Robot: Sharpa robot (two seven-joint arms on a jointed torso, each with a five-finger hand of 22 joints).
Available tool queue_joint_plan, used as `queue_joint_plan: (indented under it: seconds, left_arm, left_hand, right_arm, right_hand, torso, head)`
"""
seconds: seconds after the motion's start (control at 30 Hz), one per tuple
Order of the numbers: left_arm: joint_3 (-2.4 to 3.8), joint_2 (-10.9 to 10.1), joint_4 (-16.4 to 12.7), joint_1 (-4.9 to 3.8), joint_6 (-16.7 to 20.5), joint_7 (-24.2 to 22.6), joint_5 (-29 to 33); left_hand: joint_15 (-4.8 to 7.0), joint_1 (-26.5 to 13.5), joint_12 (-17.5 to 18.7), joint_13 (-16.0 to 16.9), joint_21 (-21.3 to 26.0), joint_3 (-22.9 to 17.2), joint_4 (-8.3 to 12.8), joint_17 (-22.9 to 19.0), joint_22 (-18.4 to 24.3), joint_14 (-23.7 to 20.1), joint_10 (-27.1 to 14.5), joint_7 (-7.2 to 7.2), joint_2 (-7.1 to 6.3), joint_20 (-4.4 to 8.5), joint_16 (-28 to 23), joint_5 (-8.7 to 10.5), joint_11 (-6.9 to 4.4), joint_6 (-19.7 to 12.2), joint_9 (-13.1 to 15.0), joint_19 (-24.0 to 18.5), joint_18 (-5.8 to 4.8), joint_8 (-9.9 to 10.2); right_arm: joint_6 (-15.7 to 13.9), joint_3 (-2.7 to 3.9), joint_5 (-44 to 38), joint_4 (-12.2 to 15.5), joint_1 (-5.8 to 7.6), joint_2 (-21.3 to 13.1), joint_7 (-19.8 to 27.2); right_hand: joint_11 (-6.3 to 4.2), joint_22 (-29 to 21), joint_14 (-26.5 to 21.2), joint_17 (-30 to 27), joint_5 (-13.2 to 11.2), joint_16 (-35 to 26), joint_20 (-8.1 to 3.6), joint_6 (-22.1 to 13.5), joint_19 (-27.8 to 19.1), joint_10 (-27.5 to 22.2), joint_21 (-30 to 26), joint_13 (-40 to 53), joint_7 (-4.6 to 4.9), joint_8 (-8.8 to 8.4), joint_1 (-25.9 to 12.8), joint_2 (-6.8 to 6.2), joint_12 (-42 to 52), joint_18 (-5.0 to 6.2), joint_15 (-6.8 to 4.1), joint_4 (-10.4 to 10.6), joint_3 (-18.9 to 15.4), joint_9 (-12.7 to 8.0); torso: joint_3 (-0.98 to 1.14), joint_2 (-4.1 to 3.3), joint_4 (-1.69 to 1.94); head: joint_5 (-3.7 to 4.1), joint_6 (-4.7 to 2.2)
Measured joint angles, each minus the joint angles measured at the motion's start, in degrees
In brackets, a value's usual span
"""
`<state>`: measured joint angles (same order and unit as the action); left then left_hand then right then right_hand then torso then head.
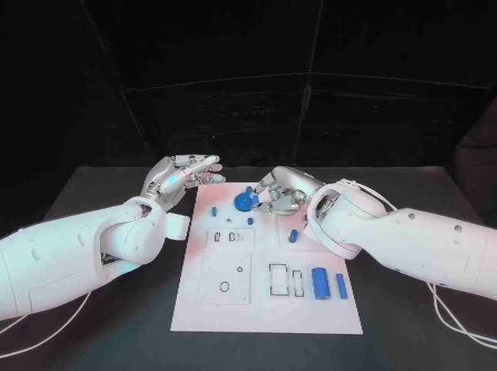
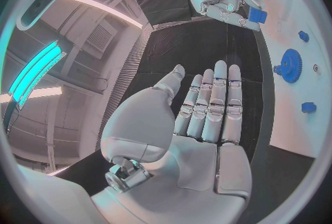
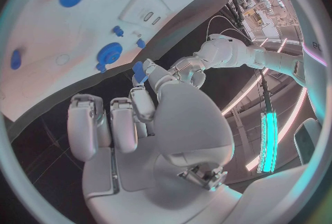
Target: Assemble the parts on the task board
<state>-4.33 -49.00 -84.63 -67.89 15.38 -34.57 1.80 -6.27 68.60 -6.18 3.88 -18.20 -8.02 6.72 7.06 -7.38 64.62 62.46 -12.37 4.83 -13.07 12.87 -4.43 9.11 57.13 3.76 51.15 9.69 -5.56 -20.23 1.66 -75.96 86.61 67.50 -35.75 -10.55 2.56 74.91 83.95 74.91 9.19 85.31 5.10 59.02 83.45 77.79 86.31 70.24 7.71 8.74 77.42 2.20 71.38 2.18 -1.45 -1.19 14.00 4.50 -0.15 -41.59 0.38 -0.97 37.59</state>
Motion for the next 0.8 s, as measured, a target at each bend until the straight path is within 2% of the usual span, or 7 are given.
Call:
queue_joint_plan:
  seconds: [0.07,0.17,0.23,0.3,0.63,0.8]
  left_arm:
    - [0.0,-0.1,0.1,-0.13,0.0,0.0,0.0]
    - [0.0,-0.3,0.1,-0.3,0.0,0.0,0.0]
    - [0.0,-0.4,0.2,-0.34,0.0,0.0,0.1]
    - [0.0,-0.5,0.2,-0.46,0.0,0.0,0.1]
    - [0.0,-0.4,0.4,-0.6,0.0,0.0,0.4]
    - [0.0,-0.4,0.4,-0.63,0.0,0.0,0.5]
  left_hand:
    - [0.0,0.0,0.0,0.0,0.0,0.0,0.0,0.0,0.0,0.0,0.0,0.0,0.0,0.0,0.0,0.0,0.0,0.0,0.0,0.0,0.0,0.0]
    - [0.0,0.0,0.0,0.0,0.0,0.0,0.0,0.0,0.0,0.0,0.0,0.0,0.0,0.0,0.0,0.0,0.0,0.0,0.0,0.0,0.01,0.0]
    - [0.0,0.0,0.0,0.0,0.0,0.0,0.0,0.0,0.0,0.0,0.0,0.0,0.0,0.0,0.0,0.22,0.0,0.0,0.0,0.0,0.0,0.0]
    - [0.0,0.0,0.3,0.0,0.0,0.0,0.0,0.0,0.1,0.0,0.0,0.0,0.0,0.0,-0.2,0.23,0.0,0.0,0.0,0.0,0.0,0.0]
    - [0.0,0.0,0.3,0.0,0.0,0.0,0.0,0.0,0.1,0.0,0.0,0.0,0.0,0.0,-0.3,0.23,0.0,0.0,0.0,0.0,0.0,0.2]
    - [0.0,0.0,0.3,0.0,0.0,0.0,0.0,0.0,0.1,0.0,0.0,0.0,0.0,0.0,-0.3,0.23,0.0,0.0,0.0,0.0,0.0,0.2]
  right_arm:
    - [0.6,-0.11,-0.9,-0.5,-0.02,1.5,-0.7]
    - [1.4,-0.78,-2.0,-1.0,-0.14,2.7,-1.5]
    - [2.0,-1.33,-2.7,-1.5,-0.4,3.6,-1.9]
    - [2.6,-1.61,-3.4,-1.8,-0.78,4.4,-2.3]
    - [4.8,-2.03,-6.8,-3.5,-3.11,7.1,-3.6]
    - [5.3,-2.08,-8.0,-4.1,-3.89,7.6,-4.0]
  right_hand:
    - [0.12,0.0,0.0,0.0,0.0,0.0,0.0,0.0,0.0,-0.1,0.0,-0.2,0.0,-0.01,0.0,0.0,-0.2,0.01,0.0,0.0,0.0,0.0]
    - [0.21,0.0,0.0,0.0,0.0,0.0,0.0,-0.2,0.0,-0.2,0.0,-0.2,0.05,-0.32,0.0,0.0,-0.3,0.0,0.0,0.6,0.6,-0.1]
    - [0.21,0.0,0.0,0.0,0.0,0.0,0.0,-0.3,0.0,-0.2,0.0,-0.2,0.11,-0.33,0.0,0.0,-0.3,0.01,0.0,0.6,0.7,-0.1]
    - [0.21,0.0,0.0,0.0,0.0,0.0,0.0,-0.4,0.0,-0.2,0.2,-0.2,0.09,-0.33,0.0,0.0,-0.3,0.01,0.0,0.6,1.0,-0.2]
    - [0.21,0.0,0.0,0.0,0.0,0.0,0.22,-0.5,0.2,-0.2,0.2,-0.2,0.01,-0.31,-0.5,-0.54,-0.3,0.01,0.0,0.7,1.2,-0.2]
    - [0.21,0.0,0.0,0.0,0.0,0.0,0.22,-0.5,0.2,-0.2,0.2,-0.2,-0.02,-0.27,-0.5,-0.55,-0.3,0.01,0.0,0.7,1.2,-0.2]
  torso:
    - [-0.09,0.08,0.1]
    - [-0.21,0.12,0.24]
    - [-0.23,0.14,0.24]
    - [-0.23,0.14,0.24]
    - [-0.19,0.1,0.24]
    - [-0.15,0.09,0.24]
  head:
    - [-0.17,0.2]
    - [-0.47,0.51]
    - [-0.87,0.81]
    - [-1.2,1.03]
    - [-2.75,2.41]
    - [-3.12,2.87]
